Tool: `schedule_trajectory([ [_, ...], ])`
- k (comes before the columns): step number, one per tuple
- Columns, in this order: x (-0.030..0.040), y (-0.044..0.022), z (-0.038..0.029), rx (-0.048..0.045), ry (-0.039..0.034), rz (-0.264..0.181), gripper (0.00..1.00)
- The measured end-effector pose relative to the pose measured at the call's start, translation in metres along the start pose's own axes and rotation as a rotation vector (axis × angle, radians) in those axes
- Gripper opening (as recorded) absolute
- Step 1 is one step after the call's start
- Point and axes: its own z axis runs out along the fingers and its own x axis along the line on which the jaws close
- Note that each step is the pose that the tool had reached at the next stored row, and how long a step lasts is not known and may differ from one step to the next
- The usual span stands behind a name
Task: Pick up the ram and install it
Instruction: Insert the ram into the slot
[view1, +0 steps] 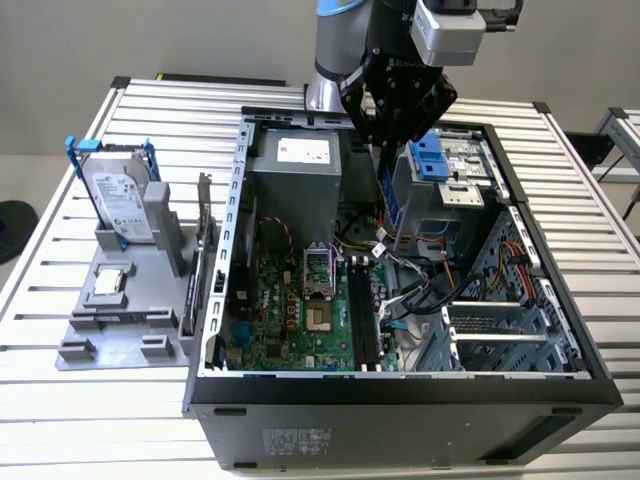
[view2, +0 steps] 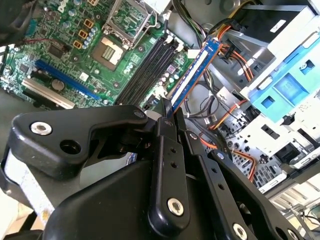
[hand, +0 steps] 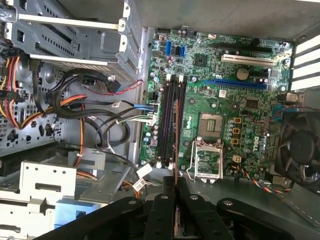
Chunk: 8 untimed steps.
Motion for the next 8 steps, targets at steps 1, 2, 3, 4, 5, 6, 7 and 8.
schedule_trajectory([
  [1,0.0001,0.0000,0.0004,0.0000,0.0000,0.000,0.00],
  [2,0.0001,0.0000,0.0008,0.0000,0.0000,0.000,0.00],
  [3,0.0002,0.0000,0.0012,0.0000,0.0000,0.000,0.00],
  [4,0.0002,0.0000,0.0016,0.0000,0.0000,0.000,0.00],
  [5,0.0002,0.0000,0.0020,0.0000,0.0000,0.000,0.00],
  [6,0.0002,0.0000,0.0025,0.0001,0.0000,0.000,0.00],
  [7,0.0002,0.0000,0.0029,0.0001,0.0000,0.000,0.00],
  [8,0.0002,-0.0001,0.0034,0.0000,0.0000,0.000,0.00],
])
